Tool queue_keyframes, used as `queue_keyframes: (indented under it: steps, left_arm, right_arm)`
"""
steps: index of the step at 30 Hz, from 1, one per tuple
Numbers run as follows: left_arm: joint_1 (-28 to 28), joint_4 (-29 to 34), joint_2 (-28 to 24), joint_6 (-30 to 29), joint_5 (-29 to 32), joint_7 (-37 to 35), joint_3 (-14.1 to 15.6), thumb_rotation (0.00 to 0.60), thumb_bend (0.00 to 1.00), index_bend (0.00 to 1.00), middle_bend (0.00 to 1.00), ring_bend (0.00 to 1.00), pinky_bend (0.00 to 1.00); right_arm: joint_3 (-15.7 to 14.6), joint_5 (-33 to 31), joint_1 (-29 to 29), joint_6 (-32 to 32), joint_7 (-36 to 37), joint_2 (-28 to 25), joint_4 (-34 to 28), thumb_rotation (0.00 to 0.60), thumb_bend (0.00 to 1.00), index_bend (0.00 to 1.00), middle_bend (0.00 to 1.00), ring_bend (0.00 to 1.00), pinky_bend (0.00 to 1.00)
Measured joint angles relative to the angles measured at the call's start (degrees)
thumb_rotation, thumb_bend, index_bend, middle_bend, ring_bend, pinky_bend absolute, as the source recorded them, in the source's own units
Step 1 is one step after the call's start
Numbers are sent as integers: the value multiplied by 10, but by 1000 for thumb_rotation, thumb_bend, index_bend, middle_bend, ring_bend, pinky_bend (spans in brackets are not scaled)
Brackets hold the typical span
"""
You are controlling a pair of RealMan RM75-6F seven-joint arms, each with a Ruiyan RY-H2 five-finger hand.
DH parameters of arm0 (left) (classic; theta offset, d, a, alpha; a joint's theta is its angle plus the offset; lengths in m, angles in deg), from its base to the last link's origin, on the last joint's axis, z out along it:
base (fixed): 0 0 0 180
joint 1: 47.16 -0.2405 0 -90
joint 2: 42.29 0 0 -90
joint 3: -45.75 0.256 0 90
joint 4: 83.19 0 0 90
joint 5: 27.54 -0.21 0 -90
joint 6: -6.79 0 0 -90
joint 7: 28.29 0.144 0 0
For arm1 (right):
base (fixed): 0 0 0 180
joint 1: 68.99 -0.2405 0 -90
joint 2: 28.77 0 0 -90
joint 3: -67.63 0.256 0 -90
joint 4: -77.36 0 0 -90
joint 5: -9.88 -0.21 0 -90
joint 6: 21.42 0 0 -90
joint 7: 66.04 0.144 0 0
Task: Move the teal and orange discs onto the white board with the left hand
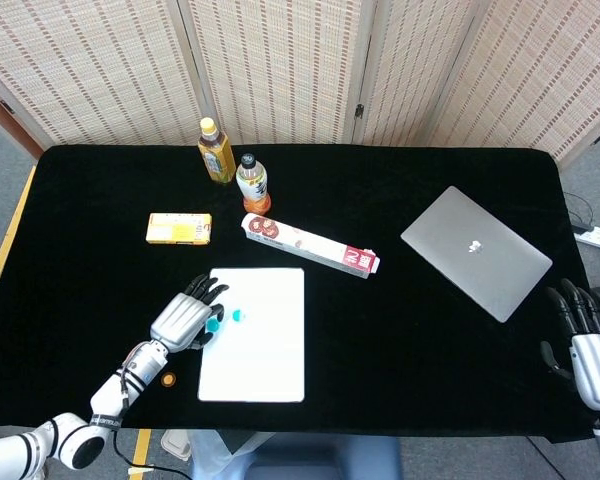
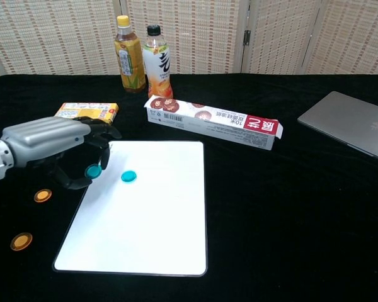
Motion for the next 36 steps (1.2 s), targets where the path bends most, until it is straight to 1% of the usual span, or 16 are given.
queue_keyframes:
  steps: [5,11,36]
  left_arm:
    - [25,-20,18,35,46,10,-19,600,402,517,150,45,0]
    - [39,-45,36,55,84,18,-25,600,402,512,150,45,0]
    - [65,-77,63,70,142,27,-23,600,401,483,150,39,0]
  right_arm:
    - [0,-3,2,0,4,0,4,600,476,0,0,0,0]
    - [1,-4,1,1,5,1,5,600,476,0,0,0,0]
    - [2,-8,5,0,13,1,12,600,475,0,0,0,0]
